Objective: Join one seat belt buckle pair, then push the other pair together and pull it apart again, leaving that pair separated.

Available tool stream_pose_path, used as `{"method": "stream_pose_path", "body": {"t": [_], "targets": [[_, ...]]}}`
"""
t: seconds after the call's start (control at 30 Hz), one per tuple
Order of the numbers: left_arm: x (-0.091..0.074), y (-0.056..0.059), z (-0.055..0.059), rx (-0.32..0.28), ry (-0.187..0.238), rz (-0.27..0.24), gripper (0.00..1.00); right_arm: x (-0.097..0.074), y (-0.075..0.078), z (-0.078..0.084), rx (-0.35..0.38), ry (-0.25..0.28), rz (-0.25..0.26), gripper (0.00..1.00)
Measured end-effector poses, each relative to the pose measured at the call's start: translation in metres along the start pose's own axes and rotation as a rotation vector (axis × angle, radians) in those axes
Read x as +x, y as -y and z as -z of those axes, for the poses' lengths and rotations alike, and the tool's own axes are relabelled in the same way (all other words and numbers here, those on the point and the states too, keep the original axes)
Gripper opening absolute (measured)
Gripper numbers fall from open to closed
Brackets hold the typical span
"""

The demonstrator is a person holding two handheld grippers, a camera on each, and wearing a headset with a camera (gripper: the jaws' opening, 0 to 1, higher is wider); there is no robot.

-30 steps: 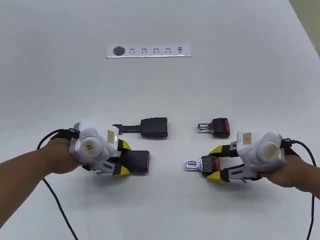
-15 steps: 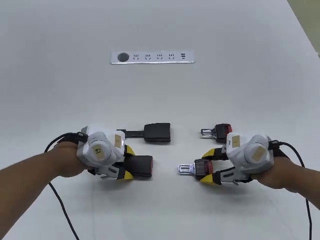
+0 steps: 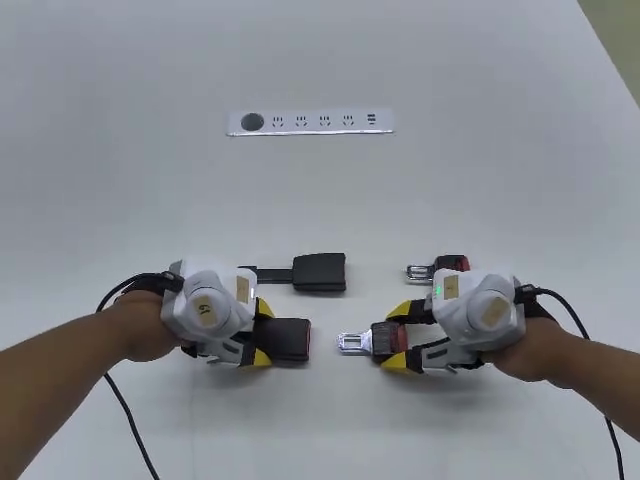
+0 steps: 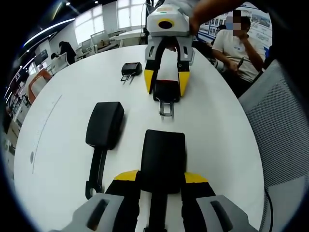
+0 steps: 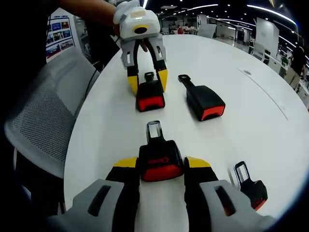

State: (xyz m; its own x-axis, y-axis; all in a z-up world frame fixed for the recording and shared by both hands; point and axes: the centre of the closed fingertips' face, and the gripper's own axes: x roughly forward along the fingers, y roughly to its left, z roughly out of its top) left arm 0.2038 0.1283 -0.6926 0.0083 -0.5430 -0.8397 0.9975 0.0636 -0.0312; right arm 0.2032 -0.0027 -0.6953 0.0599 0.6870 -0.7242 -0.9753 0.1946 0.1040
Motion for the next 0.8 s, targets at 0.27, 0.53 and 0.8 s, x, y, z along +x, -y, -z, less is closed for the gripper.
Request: {"method": "stream_pose_path", "body": {"t": [0.27, 0.53, 0.8], "targets": [[0.0, 0.0, -0.002, -0.005, -0.007, -0.001, 0.33, 0.008, 0.0, -0.014, 0.0, 0.026, -0.004, 0.34], [0.001, -0.001, 0.0, -0.012, -0.014, -0.002, 0.33, 0.018, 0.002, -0.022, 0.009, 0.051, -0.001, 0.34], [0.001, -0.002, 0.0, -0.018, -0.011, -0.003, 0.33, 0.027, -0.003, -0.034, 0.002, 0.079, -0.009, 0.34]]}}
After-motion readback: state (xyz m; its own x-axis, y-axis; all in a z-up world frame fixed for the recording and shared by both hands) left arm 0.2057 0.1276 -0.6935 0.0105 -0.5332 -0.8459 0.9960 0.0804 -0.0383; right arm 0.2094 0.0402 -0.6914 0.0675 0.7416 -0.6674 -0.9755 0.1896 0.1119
